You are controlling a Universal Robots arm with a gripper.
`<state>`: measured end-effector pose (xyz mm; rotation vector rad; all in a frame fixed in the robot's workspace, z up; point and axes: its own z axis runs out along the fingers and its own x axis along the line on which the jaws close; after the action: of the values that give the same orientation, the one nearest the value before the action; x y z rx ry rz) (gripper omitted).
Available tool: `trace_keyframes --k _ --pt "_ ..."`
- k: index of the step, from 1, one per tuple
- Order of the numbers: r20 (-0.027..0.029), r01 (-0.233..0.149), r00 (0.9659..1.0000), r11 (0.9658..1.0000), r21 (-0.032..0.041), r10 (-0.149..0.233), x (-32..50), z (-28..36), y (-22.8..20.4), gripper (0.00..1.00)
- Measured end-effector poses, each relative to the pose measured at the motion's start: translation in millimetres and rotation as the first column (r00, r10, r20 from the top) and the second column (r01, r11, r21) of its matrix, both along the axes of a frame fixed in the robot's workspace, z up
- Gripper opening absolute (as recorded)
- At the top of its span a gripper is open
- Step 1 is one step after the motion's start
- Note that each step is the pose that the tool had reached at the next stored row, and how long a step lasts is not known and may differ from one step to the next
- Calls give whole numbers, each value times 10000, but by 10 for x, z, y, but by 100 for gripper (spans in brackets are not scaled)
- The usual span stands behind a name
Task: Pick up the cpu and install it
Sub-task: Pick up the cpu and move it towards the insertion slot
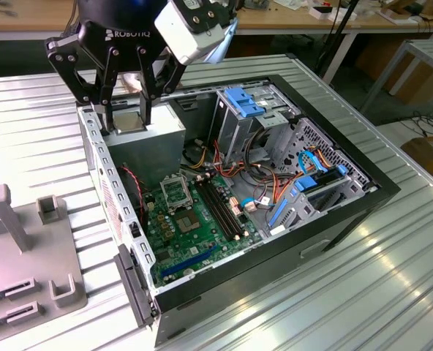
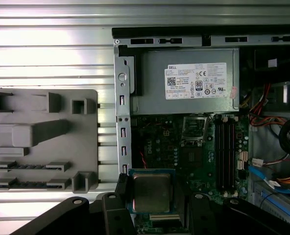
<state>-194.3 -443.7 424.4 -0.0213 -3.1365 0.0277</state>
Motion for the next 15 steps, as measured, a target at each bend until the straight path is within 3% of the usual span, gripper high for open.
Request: trace_keyframes --k 15 --pt "0 2 10000 10000 0 -2 95 0 0 47"
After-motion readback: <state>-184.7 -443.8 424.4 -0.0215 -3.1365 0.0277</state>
